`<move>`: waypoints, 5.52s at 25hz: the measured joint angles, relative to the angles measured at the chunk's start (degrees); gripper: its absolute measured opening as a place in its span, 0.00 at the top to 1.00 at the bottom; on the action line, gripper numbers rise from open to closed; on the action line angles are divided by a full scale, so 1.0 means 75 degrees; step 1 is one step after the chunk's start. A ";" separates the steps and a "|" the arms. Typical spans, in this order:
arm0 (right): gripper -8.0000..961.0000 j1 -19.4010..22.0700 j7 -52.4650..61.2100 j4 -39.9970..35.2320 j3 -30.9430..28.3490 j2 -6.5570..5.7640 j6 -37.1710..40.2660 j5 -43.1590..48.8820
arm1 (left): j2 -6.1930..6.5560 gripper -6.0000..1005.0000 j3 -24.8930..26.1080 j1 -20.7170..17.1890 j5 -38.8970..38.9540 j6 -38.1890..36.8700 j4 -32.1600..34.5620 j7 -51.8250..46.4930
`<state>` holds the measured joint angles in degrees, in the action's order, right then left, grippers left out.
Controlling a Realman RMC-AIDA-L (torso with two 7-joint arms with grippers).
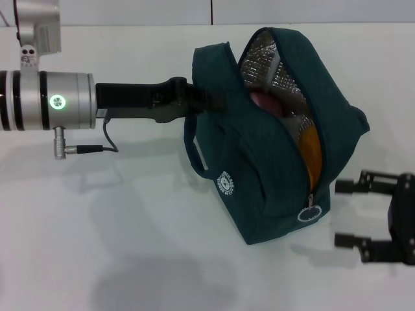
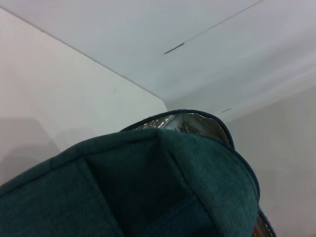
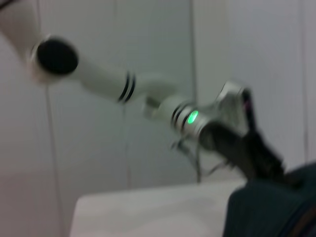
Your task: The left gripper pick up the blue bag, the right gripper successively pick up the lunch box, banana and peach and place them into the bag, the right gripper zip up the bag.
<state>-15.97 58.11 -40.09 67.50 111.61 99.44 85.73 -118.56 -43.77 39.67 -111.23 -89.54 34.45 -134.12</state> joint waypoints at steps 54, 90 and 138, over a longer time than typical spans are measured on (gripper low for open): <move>0.94 -0.0405 -0.0166 0.0906 -0.0555 0.0469 -0.1209 0.0817 | -0.0023 0.90 -0.0001 -0.0122 -0.0005 -0.0061 0.0012 -0.0001; 0.99 -0.0068 -0.0417 0.0807 -0.1931 0.0448 0.0487 0.0636 | -0.0035 0.89 -0.0037 -0.0157 -0.0006 -0.0108 0.0000 0.0000; 0.74 -0.0377 -0.0457 0.1796 -0.1169 0.0481 -0.0878 0.0893 | -0.0070 0.89 -0.0047 -0.0157 -0.0004 -0.0145 0.0001 0.0035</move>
<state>-18.80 54.69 -26.62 58.74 115.22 92.85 92.43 -119.09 -44.11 38.49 -111.26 -90.63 34.46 -133.86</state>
